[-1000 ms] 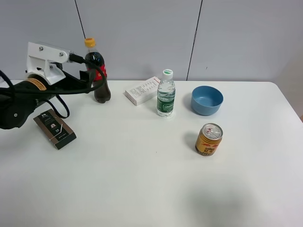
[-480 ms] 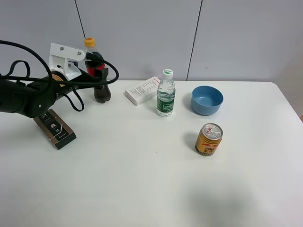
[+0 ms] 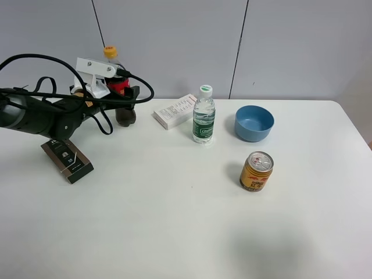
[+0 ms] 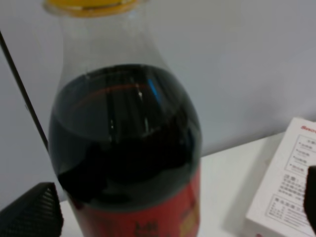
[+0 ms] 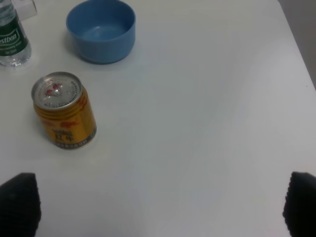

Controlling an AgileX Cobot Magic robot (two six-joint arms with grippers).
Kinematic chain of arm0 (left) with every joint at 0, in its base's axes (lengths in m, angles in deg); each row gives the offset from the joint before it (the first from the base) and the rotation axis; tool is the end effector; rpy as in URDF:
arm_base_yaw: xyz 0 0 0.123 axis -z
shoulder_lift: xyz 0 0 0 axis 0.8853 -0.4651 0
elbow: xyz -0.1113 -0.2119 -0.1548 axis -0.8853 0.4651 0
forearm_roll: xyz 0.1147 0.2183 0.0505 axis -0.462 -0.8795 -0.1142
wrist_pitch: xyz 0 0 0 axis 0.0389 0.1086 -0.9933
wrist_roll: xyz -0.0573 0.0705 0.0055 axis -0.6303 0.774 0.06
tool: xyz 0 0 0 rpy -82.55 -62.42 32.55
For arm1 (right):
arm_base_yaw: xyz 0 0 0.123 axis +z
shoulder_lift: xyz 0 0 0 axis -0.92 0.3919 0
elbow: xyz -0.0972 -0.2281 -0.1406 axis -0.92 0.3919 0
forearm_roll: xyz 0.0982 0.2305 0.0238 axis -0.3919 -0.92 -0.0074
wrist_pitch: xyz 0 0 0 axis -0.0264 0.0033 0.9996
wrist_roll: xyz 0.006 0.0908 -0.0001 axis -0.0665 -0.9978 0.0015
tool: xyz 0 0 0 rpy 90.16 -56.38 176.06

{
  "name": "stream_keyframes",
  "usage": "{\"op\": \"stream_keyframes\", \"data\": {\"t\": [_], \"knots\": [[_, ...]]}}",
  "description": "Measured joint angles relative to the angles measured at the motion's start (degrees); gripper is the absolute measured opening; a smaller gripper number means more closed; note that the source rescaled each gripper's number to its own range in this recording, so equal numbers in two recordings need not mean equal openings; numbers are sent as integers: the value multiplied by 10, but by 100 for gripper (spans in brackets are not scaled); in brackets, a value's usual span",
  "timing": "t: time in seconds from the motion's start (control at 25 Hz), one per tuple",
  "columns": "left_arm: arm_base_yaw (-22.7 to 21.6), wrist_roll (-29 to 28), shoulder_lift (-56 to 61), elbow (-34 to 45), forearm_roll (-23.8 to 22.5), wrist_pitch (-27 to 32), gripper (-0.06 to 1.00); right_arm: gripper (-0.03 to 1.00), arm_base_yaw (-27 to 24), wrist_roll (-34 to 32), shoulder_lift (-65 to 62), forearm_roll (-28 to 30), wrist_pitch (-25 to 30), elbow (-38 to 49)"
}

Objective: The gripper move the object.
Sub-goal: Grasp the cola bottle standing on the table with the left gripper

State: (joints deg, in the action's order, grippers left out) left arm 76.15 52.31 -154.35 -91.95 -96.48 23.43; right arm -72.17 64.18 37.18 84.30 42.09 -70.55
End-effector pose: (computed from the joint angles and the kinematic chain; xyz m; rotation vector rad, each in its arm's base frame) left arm 0.3826 -0.1028 0.1507 0.2922 1.7771 -0.2428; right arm -0.0053 0.0065 0.2765 -0.0223 2.0497 -0.0367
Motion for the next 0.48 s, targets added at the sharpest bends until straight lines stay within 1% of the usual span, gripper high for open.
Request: {"op": "stream_keyframes", "data": {"t": [0.48], "knots": [[-20, 0, -47, -54, -12, -2, 100, 100, 0, 0, 0, 0, 0, 0]]}}
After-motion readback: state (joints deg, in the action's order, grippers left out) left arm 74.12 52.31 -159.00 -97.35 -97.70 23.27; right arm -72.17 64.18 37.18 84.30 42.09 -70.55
